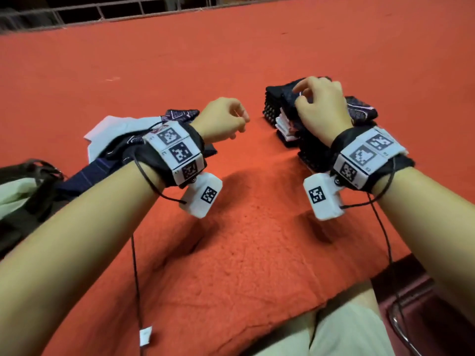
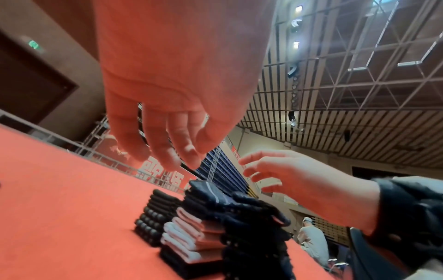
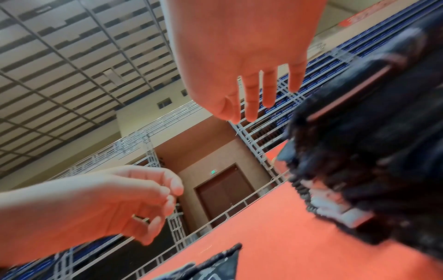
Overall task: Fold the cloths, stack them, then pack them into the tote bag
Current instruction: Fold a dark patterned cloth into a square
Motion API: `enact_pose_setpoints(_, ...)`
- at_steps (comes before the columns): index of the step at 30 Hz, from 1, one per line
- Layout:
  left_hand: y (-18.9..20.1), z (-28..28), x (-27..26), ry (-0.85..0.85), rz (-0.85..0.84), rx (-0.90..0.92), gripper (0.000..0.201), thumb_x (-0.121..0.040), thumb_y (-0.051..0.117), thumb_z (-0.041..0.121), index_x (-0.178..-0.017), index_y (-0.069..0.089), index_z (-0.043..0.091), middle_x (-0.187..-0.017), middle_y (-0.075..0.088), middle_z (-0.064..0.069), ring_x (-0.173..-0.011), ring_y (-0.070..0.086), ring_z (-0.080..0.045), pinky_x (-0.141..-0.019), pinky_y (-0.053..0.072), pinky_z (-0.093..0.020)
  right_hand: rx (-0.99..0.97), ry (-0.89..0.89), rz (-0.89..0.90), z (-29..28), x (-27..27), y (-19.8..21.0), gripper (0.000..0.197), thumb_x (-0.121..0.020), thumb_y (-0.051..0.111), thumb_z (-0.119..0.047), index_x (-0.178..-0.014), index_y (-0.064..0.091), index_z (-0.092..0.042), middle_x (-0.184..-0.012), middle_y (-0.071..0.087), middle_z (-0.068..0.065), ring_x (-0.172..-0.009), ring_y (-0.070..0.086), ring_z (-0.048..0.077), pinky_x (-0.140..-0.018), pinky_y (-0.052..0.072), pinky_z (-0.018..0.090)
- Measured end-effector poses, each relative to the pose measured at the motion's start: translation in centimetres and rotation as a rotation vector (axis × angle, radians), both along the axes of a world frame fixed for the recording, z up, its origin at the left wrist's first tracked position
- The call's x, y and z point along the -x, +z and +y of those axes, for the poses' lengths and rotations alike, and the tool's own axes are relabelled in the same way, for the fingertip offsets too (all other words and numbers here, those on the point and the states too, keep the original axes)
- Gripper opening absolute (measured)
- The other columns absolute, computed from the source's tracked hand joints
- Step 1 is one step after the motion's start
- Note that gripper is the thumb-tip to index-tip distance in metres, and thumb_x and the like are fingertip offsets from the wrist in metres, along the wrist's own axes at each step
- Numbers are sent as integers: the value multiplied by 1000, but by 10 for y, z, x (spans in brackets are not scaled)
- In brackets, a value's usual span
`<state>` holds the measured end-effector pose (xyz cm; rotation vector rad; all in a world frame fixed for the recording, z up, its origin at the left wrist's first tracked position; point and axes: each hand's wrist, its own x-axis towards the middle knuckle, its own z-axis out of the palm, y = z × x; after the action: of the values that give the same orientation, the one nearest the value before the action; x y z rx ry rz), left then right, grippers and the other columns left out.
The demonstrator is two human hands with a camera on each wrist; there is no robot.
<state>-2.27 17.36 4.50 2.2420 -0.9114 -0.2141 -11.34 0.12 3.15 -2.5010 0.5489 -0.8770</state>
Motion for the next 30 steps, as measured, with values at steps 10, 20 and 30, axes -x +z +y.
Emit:
enact_pose_setpoints(10,-13,119,-45,241,-204,-228,19,-85,51,7,-95,68,8,-101,68,-12,-98,61,-27,-81,42,-27,67,390,331,103,-59,-32,28,-86,45,-17,-109,61,-19,-107,64,6,-107,53,29,-91,44,38)
enact_pose_setpoints(20,-63,194,-62,428,-136,-263,25,-89,58,26,-101,61,4,-103,65,-15,-100,59,-30,-83,43,-34,-94,536,492,198,-100,-66,31,-91,50,-30,-115,55,-11,-117,62,12,-110,56,28,-90,42,32)
enact_pose_setpoints(30,-79,214,-71,458,-157,-377,34,-86,59,44,-89,44,13,-85,51,-1,-81,48,-21,-73,39,-34,-495,418,544,235,-139,-70,35,-91,47,-27,-59,46,-12,-79,65,9,-50,55,20,-35,36,14)
